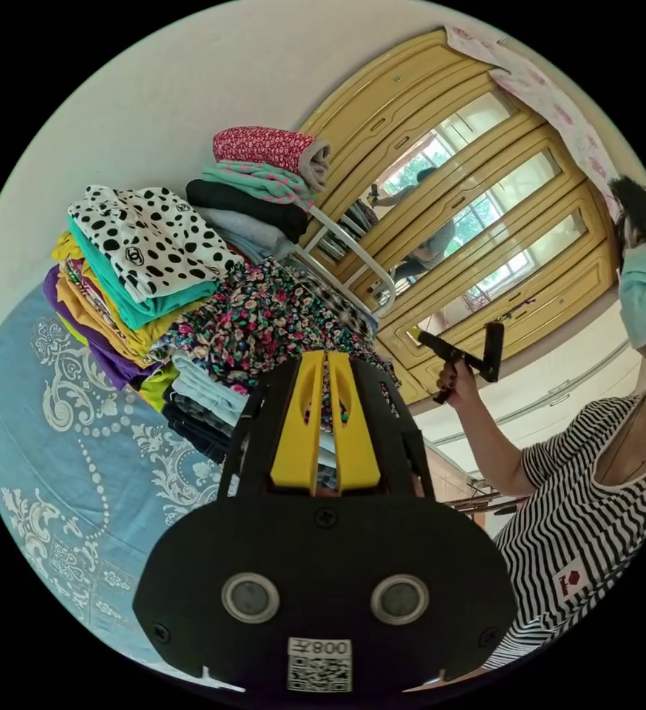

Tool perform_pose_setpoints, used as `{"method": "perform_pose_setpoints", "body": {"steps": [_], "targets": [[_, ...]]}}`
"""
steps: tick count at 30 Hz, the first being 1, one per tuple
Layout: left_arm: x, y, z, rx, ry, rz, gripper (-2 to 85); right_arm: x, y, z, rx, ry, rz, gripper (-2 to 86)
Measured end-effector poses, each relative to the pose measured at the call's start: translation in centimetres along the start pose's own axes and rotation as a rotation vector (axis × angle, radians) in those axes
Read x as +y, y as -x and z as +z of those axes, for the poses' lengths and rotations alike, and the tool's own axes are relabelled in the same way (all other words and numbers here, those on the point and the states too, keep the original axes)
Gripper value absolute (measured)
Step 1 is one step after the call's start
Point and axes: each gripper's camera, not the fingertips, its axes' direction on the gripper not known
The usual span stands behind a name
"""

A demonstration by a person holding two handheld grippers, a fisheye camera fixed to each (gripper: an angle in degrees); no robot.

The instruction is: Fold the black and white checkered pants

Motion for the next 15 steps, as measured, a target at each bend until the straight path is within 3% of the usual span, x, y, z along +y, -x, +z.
{"method": "perform_pose_setpoints", "body": {"steps": [7,15], "targets": [[2.6,-1.4,1.7,-0.059,0.09,-0.013,1.3,-14.1,-2.6,10.6,0.102,0.242,-0.056,6.8],[3.6,-2.3,0.0,-0.068,0.025,-0.017,0.4,-21.5,0.8,19.4,0.277,0.42,-0.16,8.3]]}}
